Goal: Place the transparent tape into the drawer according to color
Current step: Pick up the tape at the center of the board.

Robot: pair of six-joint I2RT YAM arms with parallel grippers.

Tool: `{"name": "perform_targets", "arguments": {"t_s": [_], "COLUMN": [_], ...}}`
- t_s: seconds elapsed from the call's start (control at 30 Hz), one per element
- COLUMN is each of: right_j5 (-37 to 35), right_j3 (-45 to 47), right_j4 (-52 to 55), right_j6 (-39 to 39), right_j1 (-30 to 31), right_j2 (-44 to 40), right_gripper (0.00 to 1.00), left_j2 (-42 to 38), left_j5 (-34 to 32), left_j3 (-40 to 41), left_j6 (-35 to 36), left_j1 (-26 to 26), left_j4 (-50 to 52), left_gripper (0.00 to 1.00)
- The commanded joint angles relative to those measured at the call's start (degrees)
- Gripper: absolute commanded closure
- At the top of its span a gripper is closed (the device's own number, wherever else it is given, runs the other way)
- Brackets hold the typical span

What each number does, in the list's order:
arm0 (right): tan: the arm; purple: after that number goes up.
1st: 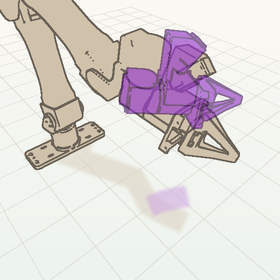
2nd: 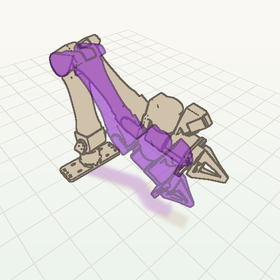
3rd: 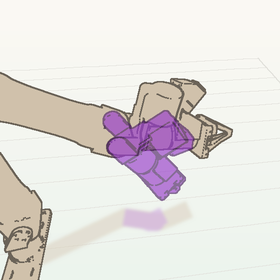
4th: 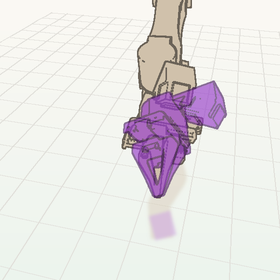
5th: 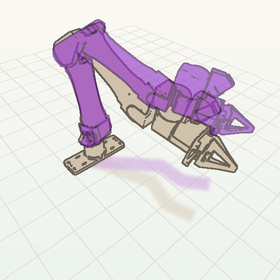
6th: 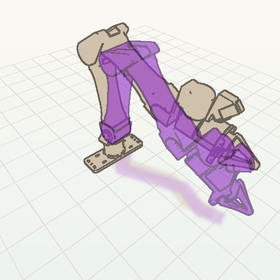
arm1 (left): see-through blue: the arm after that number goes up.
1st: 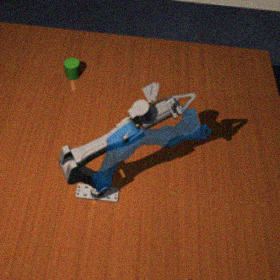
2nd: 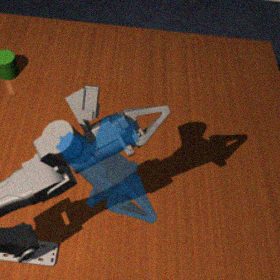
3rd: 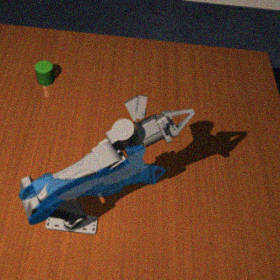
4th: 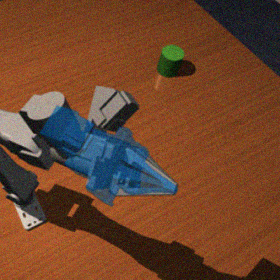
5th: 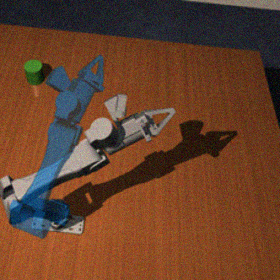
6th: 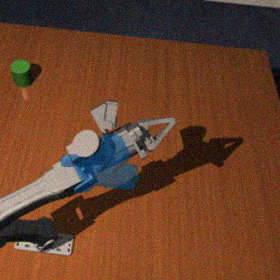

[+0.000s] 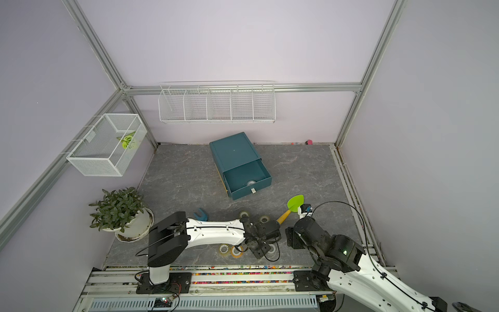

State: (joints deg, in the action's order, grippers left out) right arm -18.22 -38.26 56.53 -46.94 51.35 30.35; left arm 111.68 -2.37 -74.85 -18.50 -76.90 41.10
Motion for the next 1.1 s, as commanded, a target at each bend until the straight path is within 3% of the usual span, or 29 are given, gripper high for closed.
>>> {"name": "perform_targets", "arguments": {"t_s": [0.0,0.33,0.8,1.0,1.07], "right_j5": [-1.9,-2.5,-2.7,-2.7,-2.9], "right_j3": [-0.8,-0.6,-1.5,-2.0,-2.3], "right_j4": [1.3,0.4,-1.5,-2.5,-2.7], "right_j6": [-1.0,-1.8,-2.3,-2.3,-2.3], "right_j1": [0.2,0.2,0.2,0.2,0.2], "right_j2": [-0.8,-0.5,1.6,2.9,3.5], "right_gripper": [0.28,0.28,0.28,0.28,0.28], "left_j2": [2.8,-4.7,-25.1,-33.0,-34.2], "left_j5": [-1.0,-2.0,-0.4,-6.9,-7.2], "left_j3": [2.4,1.6,1.2,-2.6,-5.4], "left_j6": [-0.4,-1.3,-5.1,-5.5,-4.5], "left_j1": [-0.2,-0.2,-0.9,-0.4,1.9], "left_j4": [2.0,1.1,4.4,5.5,6.0], "left_gripper": [0.49,0.55,0.56,0.57,0.57]}}
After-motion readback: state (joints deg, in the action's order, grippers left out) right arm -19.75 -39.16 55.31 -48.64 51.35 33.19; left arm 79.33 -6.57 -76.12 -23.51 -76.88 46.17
